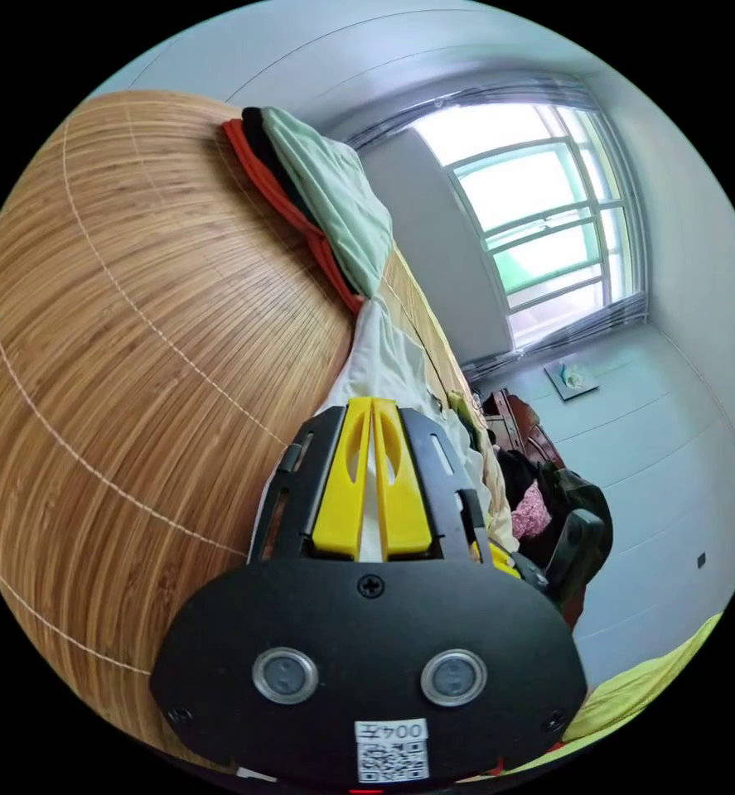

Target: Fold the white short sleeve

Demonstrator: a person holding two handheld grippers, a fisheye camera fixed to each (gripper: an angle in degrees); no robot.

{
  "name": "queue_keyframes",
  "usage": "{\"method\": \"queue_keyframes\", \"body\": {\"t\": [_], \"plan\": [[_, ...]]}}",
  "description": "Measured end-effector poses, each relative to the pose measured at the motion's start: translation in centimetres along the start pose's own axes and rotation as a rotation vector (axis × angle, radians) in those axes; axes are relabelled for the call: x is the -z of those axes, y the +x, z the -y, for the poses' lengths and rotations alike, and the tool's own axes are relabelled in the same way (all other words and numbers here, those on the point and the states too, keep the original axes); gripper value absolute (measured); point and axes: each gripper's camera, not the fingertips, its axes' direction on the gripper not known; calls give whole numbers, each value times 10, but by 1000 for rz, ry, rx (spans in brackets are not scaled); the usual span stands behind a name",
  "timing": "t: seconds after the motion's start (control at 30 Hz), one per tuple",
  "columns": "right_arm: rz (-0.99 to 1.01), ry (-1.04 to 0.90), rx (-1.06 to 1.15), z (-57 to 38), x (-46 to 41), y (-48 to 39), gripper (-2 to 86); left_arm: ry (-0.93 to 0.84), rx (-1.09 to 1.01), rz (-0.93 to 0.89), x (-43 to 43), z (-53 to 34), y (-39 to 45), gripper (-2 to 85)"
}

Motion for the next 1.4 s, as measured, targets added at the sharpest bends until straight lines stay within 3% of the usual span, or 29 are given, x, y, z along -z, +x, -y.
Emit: {"method": "queue_keyframes", "body": {"t": [0.13, 0.3, 0.5, 0.7, 0.73, 0.9, 1.03, 1.1, 1.17, 1.2, 1.3, 1.4], "plan": [[-63, 103, -27, 6, 16, -14, 33, 23, -15, 10, 2, -3, 4, 1], [-27, -114, 32, 1, 11, -31, 46, 18, -106, 75, 3, 0, 23, 1], [19, 137, -110, 12, 65, 39, 92, -37, -235, 81, -7, 0, 48, 1], [155, 38, -306, 71, 34, 127, 97, -123, -145, 24, -26, 6, 25, 1], [178, 1, -286, 79, 26, 129, 59, -107, -119, 29, -23, 7, 21, 1], [-36, -58, -269, 93, 14, 114, 34, -72, -71, 103, -19, 7, 18, 1], [-167, 188, -315, 78, 48, 92, 49, -34, -28, 102, -14, 7, 11, 1], [-158, 223, -253, 77, 52, 71, 40, -30, -13, 87, -13, 8, 7, 2], [-201, -54, -174, 89, 13, 51, 14, -30, -18, 90, -13, 8, 7, 2], [-216, -102, -182, 90, 6, 49, 12, -32, -23, 93, -14, 9, 8, 2], [-209, 69, -259, 87, 45, 47, 9, -35, -19, 89, -14, 10, 6, 2], [-342, 279, -331, 58, 116, 64, 42, -37, -13, 78, -13, 11, 3, 2]]}}
